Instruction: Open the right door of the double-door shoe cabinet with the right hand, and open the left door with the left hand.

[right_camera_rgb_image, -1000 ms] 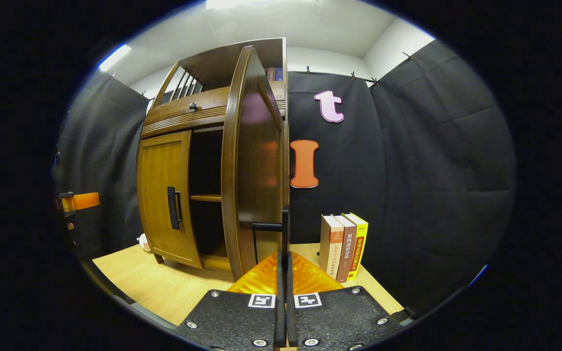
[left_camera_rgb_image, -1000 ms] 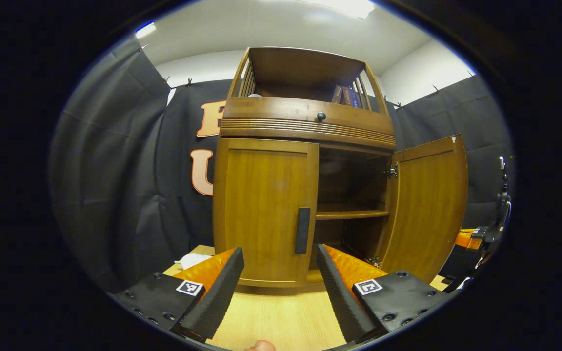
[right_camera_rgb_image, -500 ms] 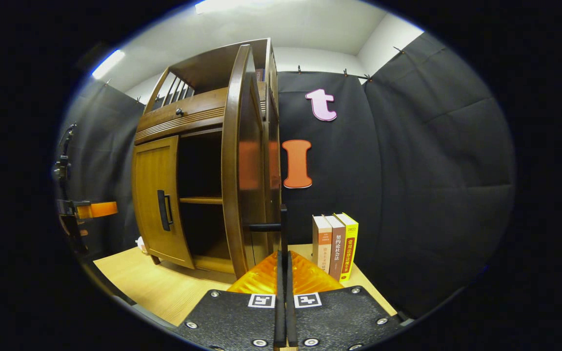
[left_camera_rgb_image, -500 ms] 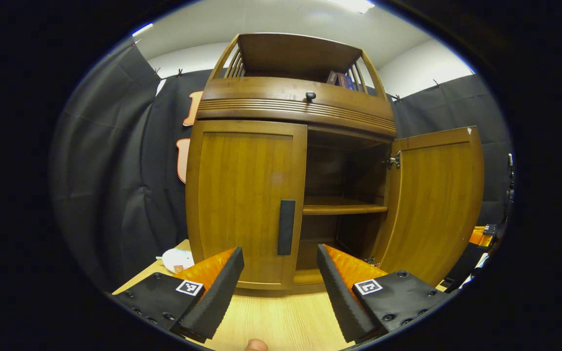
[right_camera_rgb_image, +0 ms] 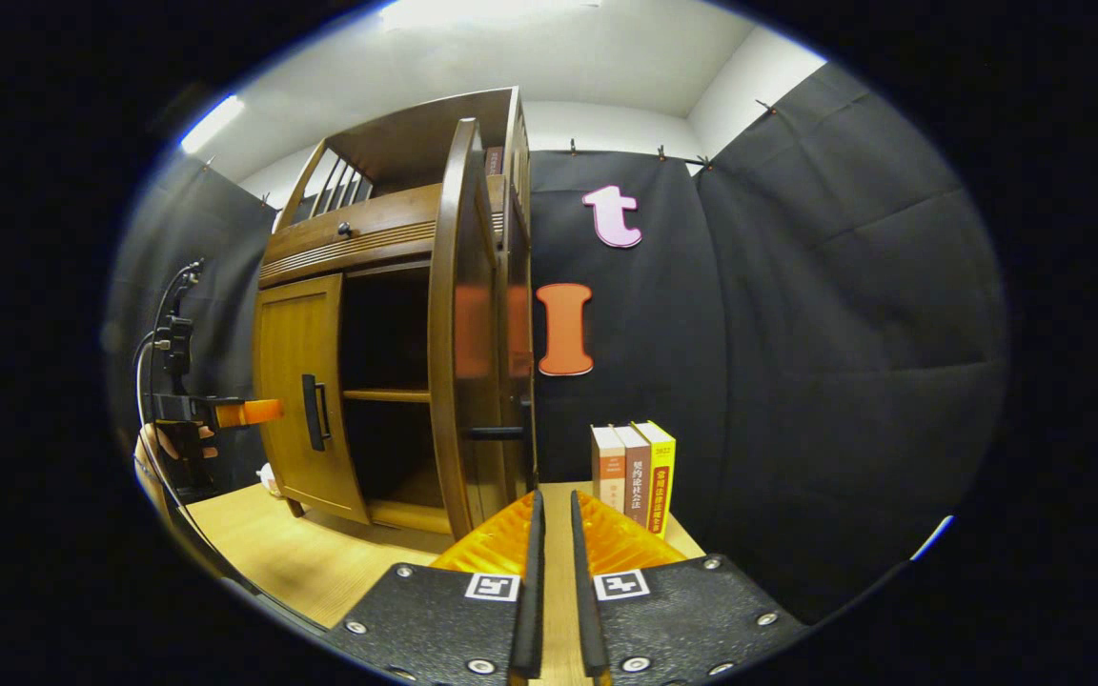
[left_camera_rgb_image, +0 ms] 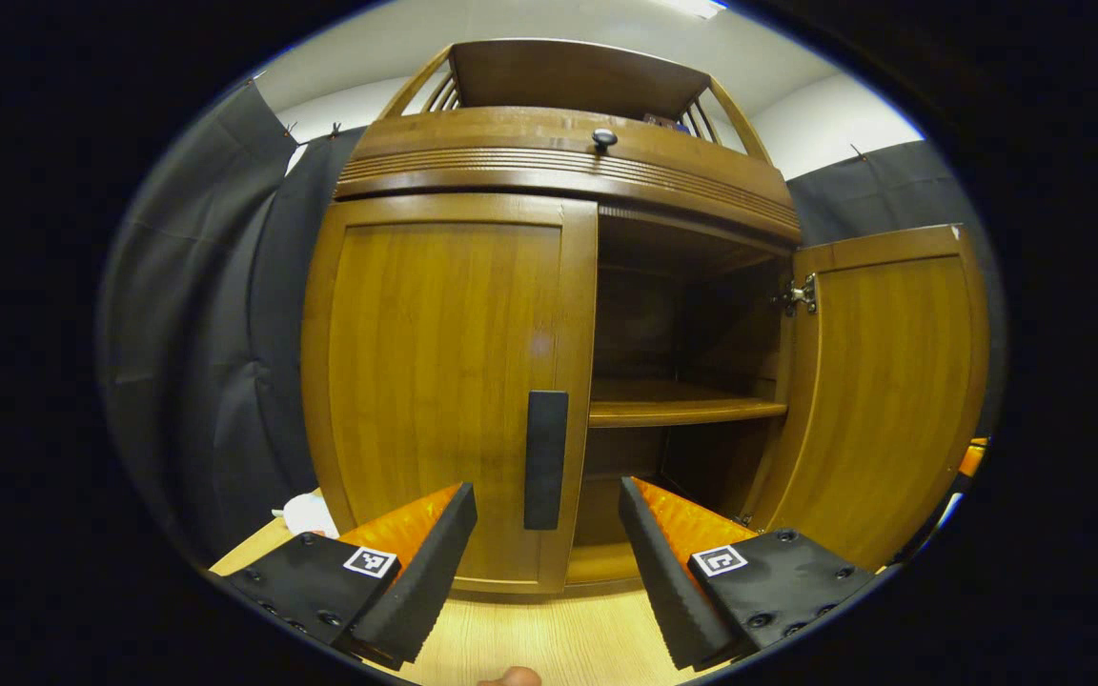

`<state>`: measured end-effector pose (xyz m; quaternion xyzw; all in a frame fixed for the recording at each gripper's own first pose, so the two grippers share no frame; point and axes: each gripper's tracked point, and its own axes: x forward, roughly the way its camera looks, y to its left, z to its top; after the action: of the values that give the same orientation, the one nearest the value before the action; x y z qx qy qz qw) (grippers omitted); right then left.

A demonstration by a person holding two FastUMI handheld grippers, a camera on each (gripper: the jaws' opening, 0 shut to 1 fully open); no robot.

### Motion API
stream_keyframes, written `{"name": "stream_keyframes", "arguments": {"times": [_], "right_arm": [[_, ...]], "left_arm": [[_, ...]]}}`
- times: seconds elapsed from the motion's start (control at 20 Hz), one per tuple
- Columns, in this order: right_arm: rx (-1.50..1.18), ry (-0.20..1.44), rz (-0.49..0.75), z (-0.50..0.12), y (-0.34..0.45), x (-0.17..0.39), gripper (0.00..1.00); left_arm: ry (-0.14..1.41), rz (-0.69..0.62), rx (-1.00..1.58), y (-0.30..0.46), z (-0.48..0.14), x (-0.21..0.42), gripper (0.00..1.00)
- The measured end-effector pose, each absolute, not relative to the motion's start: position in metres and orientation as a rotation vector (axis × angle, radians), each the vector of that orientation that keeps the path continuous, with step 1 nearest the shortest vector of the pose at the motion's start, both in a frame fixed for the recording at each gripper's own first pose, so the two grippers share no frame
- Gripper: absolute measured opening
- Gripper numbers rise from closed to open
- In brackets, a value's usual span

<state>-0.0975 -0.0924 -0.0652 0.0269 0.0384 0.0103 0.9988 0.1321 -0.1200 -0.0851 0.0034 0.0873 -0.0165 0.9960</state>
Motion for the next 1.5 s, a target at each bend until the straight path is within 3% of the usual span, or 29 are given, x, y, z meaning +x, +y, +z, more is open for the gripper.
{"name": "stream_keyframes", "arguments": {"times": [0.05,0.1,0.15,0.3,0.35,0.45,0.6,0.65,0.85,1.35,1.4,1.5], "right_arm": [[0.056,0.067,0.006,-0.061,-0.098,-0.099,0.25],[0.057,0.058,-0.009,-0.059,-0.103,-0.099,0.25],[0.056,0.054,-0.025,-0.059,-0.108,-0.099,0.39],[0.055,0.050,-0.067,-0.063,-0.121,-0.099,0.65],[0.057,0.047,-0.077,-0.064,-0.124,-0.098,0.78],[0.054,0.044,-0.094,-0.065,-0.130,-0.094,0.91],[0.066,0.045,-0.102,-0.068,-0.131,-0.090,0.89],[0.069,0.044,-0.103,-0.069,-0.131,-0.088,0.99],[0.094,0.045,-0.105,-0.073,-0.130,-0.082,0.99],[0.103,0.044,-0.129,-0.068,-0.134,-0.087,0.99],[0.102,0.043,-0.130,-0.068,-0.133,-0.088,0.99],[0.104,0.042,-0.126,-0.064,-0.128,-0.090,0.99]], "left_arm": [[0.182,-0.031,0.010,-0.121,-0.090,0.140,0.94],[0.188,-0.031,0.012,-0.122,-0.096,0.148,0.93],[0.195,-0.028,0.008,-0.121,-0.100,0.155,0.93],[0.194,-0.014,0.004,-0.116,-0.108,0.178,0.94],[0.191,-0.011,0.008,-0.114,-0.110,0.184,0.94],[0.185,-0.008,0.024,-0.112,-0.111,0.194,0.94],[0.178,0.002,0.055,-0.110,-0.112,0.205,0.94],[0.171,0.001,0.062,-0.110,-0.111,0.211,0.94],[0.195,0.013,0.086,-0.106,-0.119,0.218,0.91],[0.222,-0.051,0.083,-0.120,-0.126,0.225,0.36],[0.221,-0.064,0.060,-0.122,-0.124,0.222,0.31],[0.211,-0.082,0.045,-0.122,-0.124,0.215,0.35]]}}
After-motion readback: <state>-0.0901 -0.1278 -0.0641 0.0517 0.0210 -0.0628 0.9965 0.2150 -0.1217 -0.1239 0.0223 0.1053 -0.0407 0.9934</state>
